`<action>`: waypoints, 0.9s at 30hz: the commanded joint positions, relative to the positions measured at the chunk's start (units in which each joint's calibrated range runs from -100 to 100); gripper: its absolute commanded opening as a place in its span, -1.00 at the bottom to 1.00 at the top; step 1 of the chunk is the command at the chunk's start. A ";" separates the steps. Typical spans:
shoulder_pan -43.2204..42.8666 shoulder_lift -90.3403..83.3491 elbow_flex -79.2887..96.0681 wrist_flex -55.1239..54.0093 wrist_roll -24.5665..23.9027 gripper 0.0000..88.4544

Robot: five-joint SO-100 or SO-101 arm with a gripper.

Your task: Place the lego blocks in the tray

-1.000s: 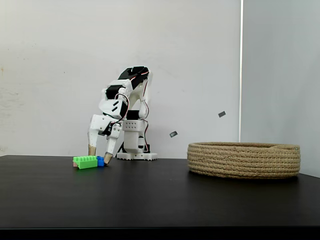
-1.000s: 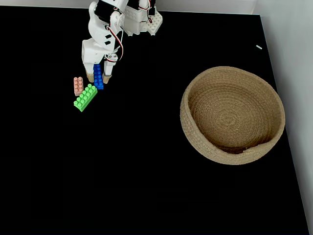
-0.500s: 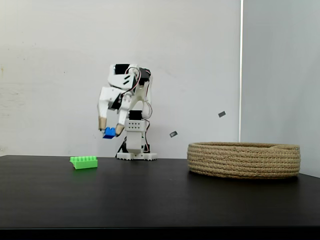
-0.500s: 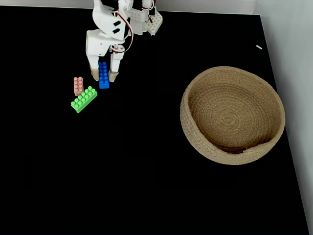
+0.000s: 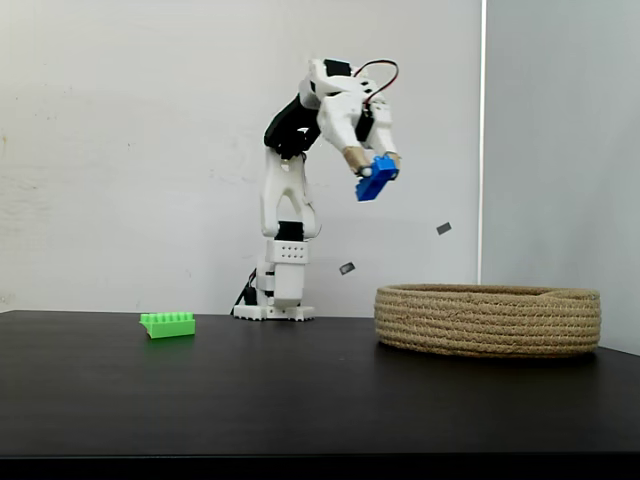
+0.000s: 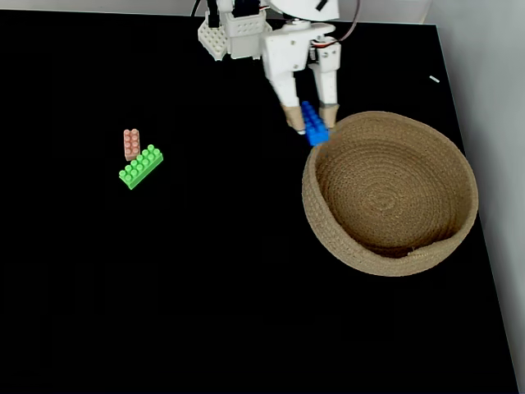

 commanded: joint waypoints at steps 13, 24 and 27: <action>-10.80 20.45 -16.54 0.55 -5.47 -0.31; -8.24 16.32 -15.35 6.21 -3.22 -0.28; -3.29 9.10 -7.24 7.13 -1.07 -0.29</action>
